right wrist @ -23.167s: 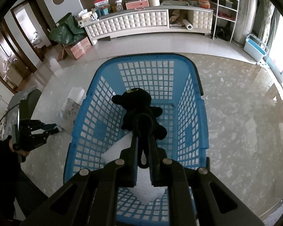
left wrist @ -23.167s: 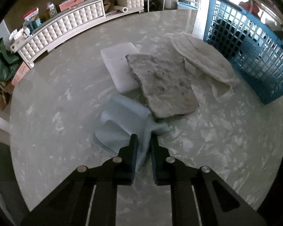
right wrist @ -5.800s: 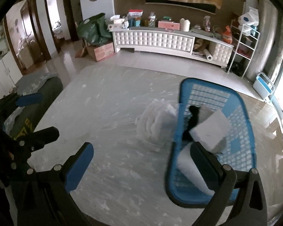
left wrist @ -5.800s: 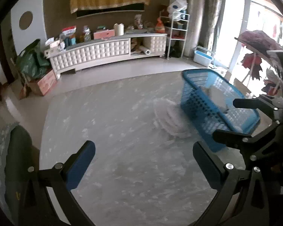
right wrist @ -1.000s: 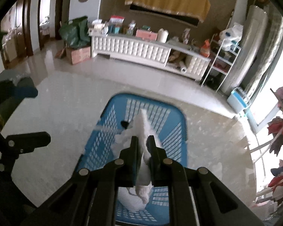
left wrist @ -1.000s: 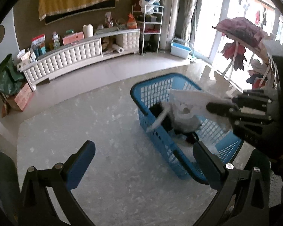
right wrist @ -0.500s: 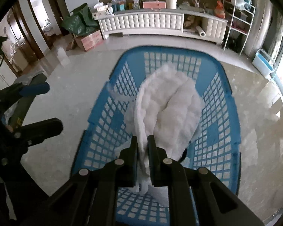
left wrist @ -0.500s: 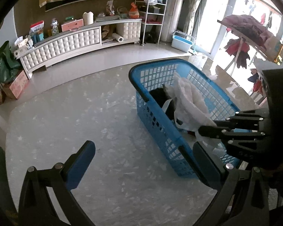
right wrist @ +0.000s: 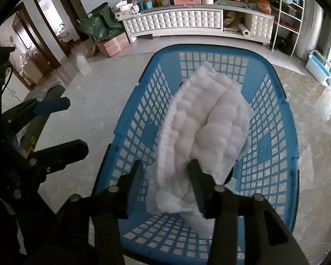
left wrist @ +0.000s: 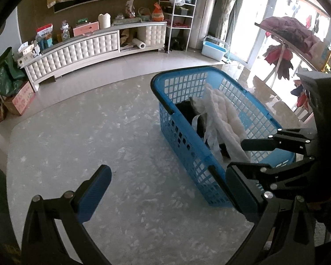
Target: Organize soft objects
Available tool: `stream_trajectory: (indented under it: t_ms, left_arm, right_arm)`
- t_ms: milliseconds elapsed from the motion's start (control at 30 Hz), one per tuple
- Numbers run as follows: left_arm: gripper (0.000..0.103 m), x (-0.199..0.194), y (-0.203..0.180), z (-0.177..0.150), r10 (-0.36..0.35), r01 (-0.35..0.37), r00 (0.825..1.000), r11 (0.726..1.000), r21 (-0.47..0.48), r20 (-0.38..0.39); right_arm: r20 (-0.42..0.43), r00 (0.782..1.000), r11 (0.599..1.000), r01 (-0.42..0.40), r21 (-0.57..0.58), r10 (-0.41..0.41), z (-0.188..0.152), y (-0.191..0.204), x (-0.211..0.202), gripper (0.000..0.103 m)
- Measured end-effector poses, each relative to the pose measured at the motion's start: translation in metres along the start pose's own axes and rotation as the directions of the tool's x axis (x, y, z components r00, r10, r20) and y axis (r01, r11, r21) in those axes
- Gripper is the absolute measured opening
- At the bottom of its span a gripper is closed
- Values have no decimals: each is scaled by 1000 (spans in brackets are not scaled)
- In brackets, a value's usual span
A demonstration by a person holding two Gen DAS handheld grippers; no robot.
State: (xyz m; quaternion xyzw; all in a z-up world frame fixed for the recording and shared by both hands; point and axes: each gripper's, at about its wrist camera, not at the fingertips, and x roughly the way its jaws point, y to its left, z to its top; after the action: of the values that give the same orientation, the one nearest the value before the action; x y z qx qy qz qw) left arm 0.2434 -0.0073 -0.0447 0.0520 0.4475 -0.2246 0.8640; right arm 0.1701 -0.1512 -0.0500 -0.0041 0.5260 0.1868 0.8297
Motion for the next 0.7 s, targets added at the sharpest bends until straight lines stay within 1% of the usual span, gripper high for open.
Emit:
stream_trajectory:
  t_ms: [133, 233, 267, 333, 433, 533, 600, 667, 700]
  left_arm:
    - [103, -6, 0, -3, 0, 0, 1000, 1000, -7, 13]
    - [103, -14, 1, -4, 5, -5, 1000, 1000, -23, 28]
    - [103, -20, 0, -6, 4, -3, 999, 1000, -30, 39]
    - [103, -30, 0, -8, 3, -1, 998, 999, -40, 61]
    - [103, -49, -6, -13, 27, -23, 994, 999, -44, 108]
    - [103, -74, -13, -19, 55, -48, 985, 998, -44, 165]
    - [103, -92, -17, -22, 76, -66, 975, 996, -54, 208]
    - [103, -114, -21, -26, 102, -84, 959, 993, -78, 265]
    - [103, -122, -22, -27, 102, -81, 953, 993, -85, 284]
  right_arm:
    - [17, 1000, 1000, -13, -2, 13, -4, 3, -5, 64]
    - [39, 999, 1000, -20, -11, 21, -7, 7, -14, 69]
    - [47, 999, 1000, -24, -10, 25, -8, 8, -19, 70]
    - [66, 998, 1000, -23, -2, 23, -11, 9, -27, 75]
    - [99, 995, 1000, -12, 12, 11, -14, 9, -39, 78]
    - [140, 990, 1000, -1, 25, -3, -21, 10, -56, 78]
    - [170, 985, 1000, 9, 23, -12, -26, 14, -70, 79]
    - [200, 980, 1000, 15, 17, -18, -31, 18, -82, 80]
    - [219, 976, 1000, 19, 15, -21, -34, 21, -90, 85]
